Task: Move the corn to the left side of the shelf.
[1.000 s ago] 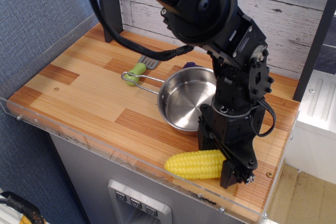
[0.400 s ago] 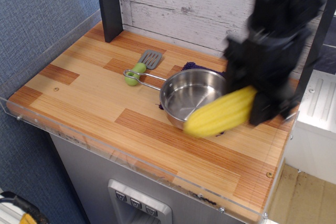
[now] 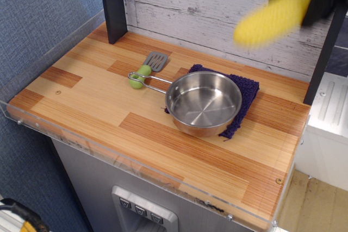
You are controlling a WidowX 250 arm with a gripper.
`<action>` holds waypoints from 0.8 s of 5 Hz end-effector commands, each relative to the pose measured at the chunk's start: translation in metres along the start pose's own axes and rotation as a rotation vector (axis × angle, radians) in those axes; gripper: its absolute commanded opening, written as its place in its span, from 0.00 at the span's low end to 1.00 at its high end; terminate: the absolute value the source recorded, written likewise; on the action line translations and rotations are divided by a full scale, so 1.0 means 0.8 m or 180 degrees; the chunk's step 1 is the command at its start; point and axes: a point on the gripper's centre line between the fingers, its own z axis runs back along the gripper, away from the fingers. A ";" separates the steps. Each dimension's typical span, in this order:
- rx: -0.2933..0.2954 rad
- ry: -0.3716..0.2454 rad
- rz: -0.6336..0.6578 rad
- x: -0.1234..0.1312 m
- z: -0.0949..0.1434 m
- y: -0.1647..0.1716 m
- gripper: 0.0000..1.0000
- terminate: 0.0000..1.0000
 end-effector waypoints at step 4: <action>0.0127 0.0306 0.0804 -0.142 -0.056 0.156 0.00 0.00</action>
